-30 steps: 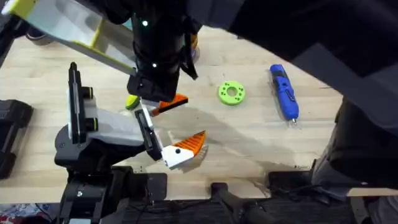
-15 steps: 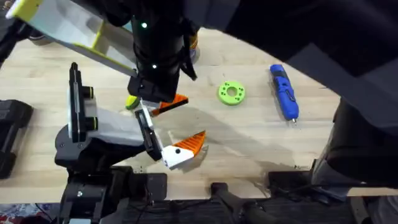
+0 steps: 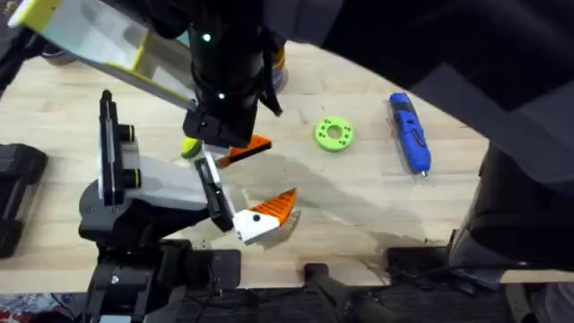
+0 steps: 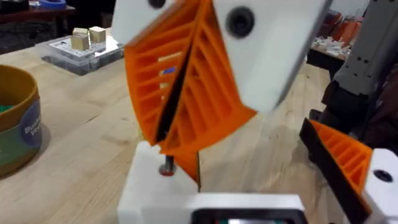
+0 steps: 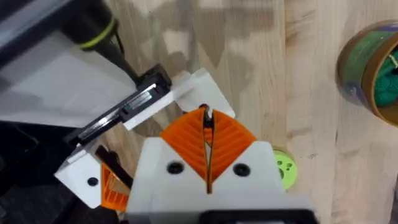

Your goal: Pick up the gripper from the table and insert it into the empty holder that is missing its gripper. Then pick up a screw, insert it into the mounting hole, and use the screwdriver to tighten it. Finally, clean up the table by picking up the vegetable and placing it into the bucket.

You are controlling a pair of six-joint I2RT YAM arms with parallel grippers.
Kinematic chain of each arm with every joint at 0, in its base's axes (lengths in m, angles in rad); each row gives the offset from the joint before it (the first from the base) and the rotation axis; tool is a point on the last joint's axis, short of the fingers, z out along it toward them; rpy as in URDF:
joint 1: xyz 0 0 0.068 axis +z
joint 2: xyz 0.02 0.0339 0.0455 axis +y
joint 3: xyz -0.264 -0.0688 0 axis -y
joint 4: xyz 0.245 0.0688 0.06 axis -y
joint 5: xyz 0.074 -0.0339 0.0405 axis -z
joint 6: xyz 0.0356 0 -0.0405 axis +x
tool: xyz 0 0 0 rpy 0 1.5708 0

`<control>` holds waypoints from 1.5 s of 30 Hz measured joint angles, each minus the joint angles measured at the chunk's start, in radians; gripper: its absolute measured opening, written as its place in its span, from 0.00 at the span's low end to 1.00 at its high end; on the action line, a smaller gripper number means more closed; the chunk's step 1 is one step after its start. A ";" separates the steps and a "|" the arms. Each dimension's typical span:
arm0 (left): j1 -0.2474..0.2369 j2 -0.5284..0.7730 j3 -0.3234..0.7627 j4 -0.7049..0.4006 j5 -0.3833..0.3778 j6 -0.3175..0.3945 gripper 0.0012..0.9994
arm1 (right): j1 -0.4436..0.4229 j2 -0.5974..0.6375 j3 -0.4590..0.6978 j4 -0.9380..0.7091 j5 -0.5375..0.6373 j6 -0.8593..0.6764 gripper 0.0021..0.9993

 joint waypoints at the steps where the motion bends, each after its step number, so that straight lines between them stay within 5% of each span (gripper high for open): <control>1: 0.000 0.000 0.000 0.000 0.000 0.000 0.99 | 0.000 0.002 0.000 0.000 0.000 0.000 0.00; 45: 0.000 0.000 0.000 0.000 0.000 -0.002 0.99 | 0.007 0.038 0.000 -0.014 0.000 0.000 0.00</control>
